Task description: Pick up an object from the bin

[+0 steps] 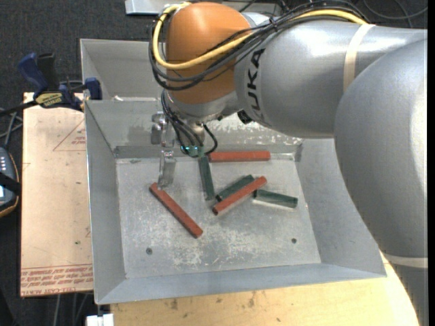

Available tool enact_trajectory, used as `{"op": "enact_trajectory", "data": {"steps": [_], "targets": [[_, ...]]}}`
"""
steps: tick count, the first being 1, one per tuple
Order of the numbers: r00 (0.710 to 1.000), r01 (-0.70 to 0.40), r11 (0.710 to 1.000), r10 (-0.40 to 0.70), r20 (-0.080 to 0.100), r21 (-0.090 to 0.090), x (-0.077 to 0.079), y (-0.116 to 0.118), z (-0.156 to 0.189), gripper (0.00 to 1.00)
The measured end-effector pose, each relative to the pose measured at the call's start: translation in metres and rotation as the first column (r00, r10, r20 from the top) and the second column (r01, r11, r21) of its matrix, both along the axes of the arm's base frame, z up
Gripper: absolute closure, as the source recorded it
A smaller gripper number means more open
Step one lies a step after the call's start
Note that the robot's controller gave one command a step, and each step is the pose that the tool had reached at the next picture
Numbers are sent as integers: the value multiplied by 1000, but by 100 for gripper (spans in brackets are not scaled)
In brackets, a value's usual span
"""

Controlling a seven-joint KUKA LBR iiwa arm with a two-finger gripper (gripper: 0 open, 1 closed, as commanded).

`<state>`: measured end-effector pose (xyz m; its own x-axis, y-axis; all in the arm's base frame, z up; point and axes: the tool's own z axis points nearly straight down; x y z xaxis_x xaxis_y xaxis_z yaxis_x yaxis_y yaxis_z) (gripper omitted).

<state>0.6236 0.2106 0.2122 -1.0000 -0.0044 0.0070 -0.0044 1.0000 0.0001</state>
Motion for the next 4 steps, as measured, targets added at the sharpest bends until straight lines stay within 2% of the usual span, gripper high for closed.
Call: {"op": "enact_trajectory", "data": {"steps": [1,2,3,4], "targets": [[1000,3,1000,-3,8,2,2,-1,6,0],[999,-41,999,41,13,3,-5,-23,-48,0],[996,89,996,-89,2,-1,-43,-59,-67,0],[995,99,995,-99,10,2,-41,-72,-107,0]]}}
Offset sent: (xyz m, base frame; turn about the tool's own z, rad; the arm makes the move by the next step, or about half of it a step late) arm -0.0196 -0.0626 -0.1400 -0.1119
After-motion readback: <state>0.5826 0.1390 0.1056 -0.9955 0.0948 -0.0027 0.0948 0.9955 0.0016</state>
